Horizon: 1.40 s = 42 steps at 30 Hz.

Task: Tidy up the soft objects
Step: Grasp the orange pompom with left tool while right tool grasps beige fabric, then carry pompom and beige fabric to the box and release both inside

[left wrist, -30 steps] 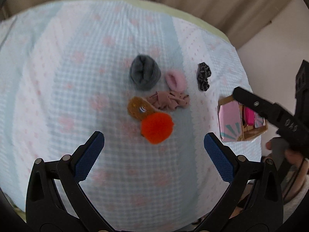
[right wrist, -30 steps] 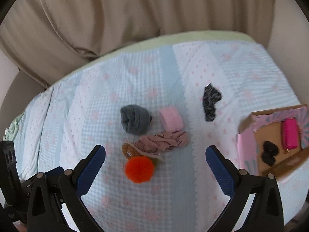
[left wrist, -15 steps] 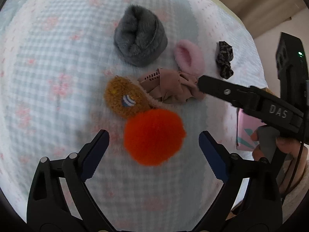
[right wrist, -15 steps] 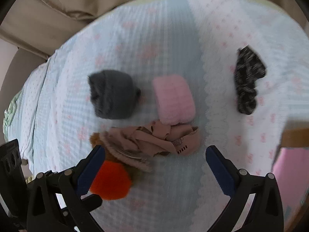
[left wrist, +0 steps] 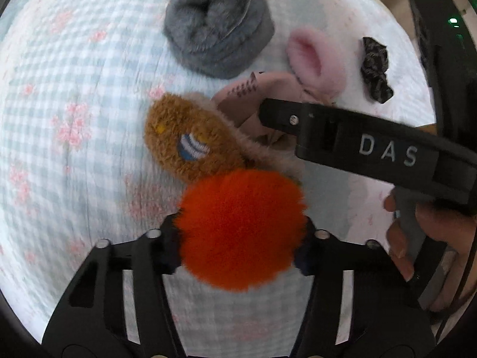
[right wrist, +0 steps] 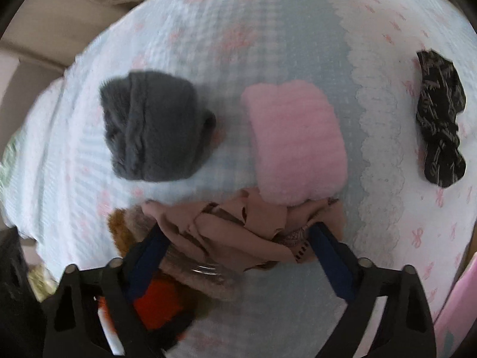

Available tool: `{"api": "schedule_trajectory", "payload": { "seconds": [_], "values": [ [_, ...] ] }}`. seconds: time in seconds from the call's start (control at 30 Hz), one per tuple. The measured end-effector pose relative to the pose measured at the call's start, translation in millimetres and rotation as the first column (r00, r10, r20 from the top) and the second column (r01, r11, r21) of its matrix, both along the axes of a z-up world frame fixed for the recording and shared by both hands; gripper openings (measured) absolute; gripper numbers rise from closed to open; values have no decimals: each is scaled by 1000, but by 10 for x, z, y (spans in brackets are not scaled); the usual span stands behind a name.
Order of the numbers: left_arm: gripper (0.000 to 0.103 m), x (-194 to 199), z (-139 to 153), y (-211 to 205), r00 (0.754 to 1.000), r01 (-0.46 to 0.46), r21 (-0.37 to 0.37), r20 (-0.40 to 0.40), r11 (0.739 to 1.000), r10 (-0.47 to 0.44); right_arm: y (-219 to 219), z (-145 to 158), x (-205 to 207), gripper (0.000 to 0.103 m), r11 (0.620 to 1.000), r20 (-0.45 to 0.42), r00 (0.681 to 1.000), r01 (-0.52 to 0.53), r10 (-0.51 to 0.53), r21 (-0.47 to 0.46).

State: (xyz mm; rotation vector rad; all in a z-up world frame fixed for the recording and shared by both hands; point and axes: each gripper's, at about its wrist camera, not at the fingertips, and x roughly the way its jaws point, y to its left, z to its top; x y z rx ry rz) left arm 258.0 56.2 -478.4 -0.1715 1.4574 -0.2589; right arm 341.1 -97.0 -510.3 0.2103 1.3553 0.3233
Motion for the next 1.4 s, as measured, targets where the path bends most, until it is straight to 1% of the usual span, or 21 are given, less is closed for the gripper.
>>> {"api": "schedule_trajectory", "payload": {
  "seconds": [0.03, 0.1, 0.13, 0.23, 0.33, 0.43, 0.53, 0.63, 0.73, 0.87, 0.97, 1.03, 1.07, 1.23, 1.33, 1.37, 1.4],
  "values": [
    [44, 2, -17, 1, 1000, -1, 2, -5, 1000, 1, 12, 1, -7, 82, 1000, 6, 1000, -5, 5, -16],
    [41, 2, -29, 10, 1000, -3, 0, -5, 1000, 3, -1, 19, -36, 67, 999, 15, 1000, -4, 4, -32],
    [39, 4, -20, 11, 1000, -3, 0, -1, 1000, 3, -19, 31, -47, 57, 1000, 20, 1000, 2, -1, -28],
    [37, 11, 39, 9, 1000, 3, 7, 24, 1000, -3, -74, 65, -78, 39, 1000, 23, 999, 23, -23, 3],
    [36, 16, 115, 29, 999, 7, 7, 43, 1000, -7, -40, 95, -110, 31, 1000, 29, 999, 23, -23, -1],
    [36, 17, 193, 57, 998, 6, 7, 56, 1000, -6, 3, 136, -150, 25, 1000, 39, 999, 29, -29, -8],
    [36, 7, 257, 116, 998, 0, 5, 68, 1000, 0, -26, 181, -202, 23, 998, 44, 997, 55, -56, 4],
    [36, -50, 385, 240, 996, -4, -1, 87, 1000, 4, -65, 266, -248, 23, 996, 52, 995, 87, -87, 20],
    [36, -120, 511, 339, 994, -8, -7, 105, 1000, 9, -111, 381, -322, 23, 994, 72, 991, 109, -110, 24],
    [36, -187, 691, 390, 991, -15, -13, 134, 1000, 16, -101, 575, -415, 19, 991, 104, 986, 129, -131, 29],
    [36, -270, 885, 461, 986, -17, -20, 168, 1000, 20, -93, 740, -506, 18, 990, 136, 980, 139, -142, 34],
    [36, -338, 992, 530, 982, -17, -24, 187, 1000, 21, -85, 857, -584, 16, 988, 157, 976, 146, -150, 40],
    [36, -343, 1018, 490, 980, -17, -25, 196, 1000, 22, -89, 914, -635, 16, 988, 168, 974, 149, -154, 43],
    [36, -519, 1344, 590, 969, -21, -29, 247, 999, 27, -76, 1260, -908, 15, 982, 222, 957, 176, -186, 67],
    [36, -606, 1623, 621, 958, -15, -24, 286, 1000, 21, -108, 1546, -1084, 15, 977, 251, 944, 198, -212, 82],
    [36, -641, 1769, 633, 952, -10, -26, 306, 1000, 18, -116, 1659, -1149, 15, 975, 262, 940, 205, -221, 87],
    [36, -654, 1848, 624, 949, -8, -28, 316, 1000, 16, -136, 1792, -1227, 15, 973, 275, 933, 214, -231, 91]
  ]
}}
